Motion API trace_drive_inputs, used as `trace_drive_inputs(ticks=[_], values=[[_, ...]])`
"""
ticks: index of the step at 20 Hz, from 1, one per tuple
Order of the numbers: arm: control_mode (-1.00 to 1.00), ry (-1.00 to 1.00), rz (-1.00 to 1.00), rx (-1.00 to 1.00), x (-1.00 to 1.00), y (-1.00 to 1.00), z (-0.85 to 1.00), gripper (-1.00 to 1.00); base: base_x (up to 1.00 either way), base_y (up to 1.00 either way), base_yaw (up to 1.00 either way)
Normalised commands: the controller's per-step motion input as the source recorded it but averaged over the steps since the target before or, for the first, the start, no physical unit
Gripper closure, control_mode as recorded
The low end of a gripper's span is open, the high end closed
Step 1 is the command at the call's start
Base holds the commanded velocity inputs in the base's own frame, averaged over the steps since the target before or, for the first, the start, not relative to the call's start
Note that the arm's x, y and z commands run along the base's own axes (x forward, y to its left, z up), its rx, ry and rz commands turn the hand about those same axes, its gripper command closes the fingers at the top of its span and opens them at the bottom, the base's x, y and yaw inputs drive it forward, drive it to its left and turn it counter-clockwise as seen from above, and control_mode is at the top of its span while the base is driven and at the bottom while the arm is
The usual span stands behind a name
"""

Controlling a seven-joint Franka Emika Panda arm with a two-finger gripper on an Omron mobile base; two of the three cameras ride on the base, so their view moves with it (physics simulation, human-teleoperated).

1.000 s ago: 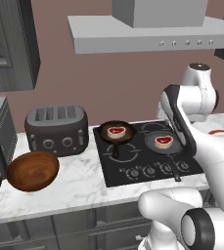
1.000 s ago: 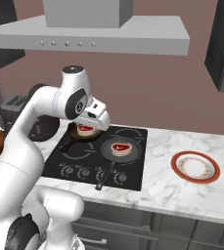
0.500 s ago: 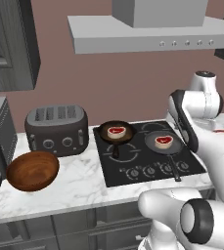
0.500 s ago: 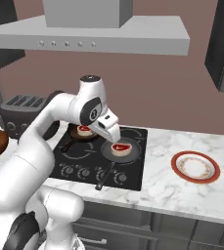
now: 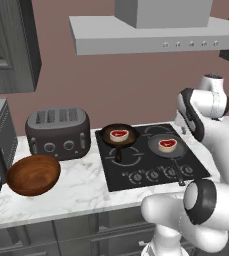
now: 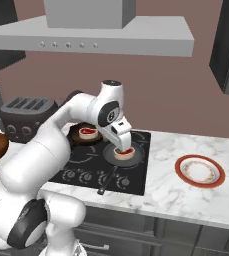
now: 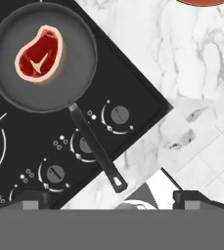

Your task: Place one of the steaks on the plate and the other in the bowl. Then place the bowl in the fridge.

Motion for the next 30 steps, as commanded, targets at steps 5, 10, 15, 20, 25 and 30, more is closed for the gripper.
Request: trace_drive_inputs(ticks=[5,10,15,20,25,30], values=[[-1.0,0.02,-0.11,0.03,0.31,-0.07,-0.38,-1.0,0.0,0.0,0.0],[-1.0,-0.02,-0.05,0.0,0.48,0.02,-0.27,-1.0,0.0,0.0,0.0],[-1.0,0.0,-0.03,0.0,0.43,0.0,-0.34,-1.0,0.0,0.0,0.0],[-1.0,0.0,-0.01,0.0,0.51,0.0,-0.37,-1.0,0.0,0.0,0.0],[-1.0,0.0,-0.01,0.0,0.52,0.0,-0.36,-1.0,0.0,0.0,0.0],[-1.0,0.0,0.0,0.0,0.45,-0.06,-0.33,-1.0,0.0,0.0,0.0]])
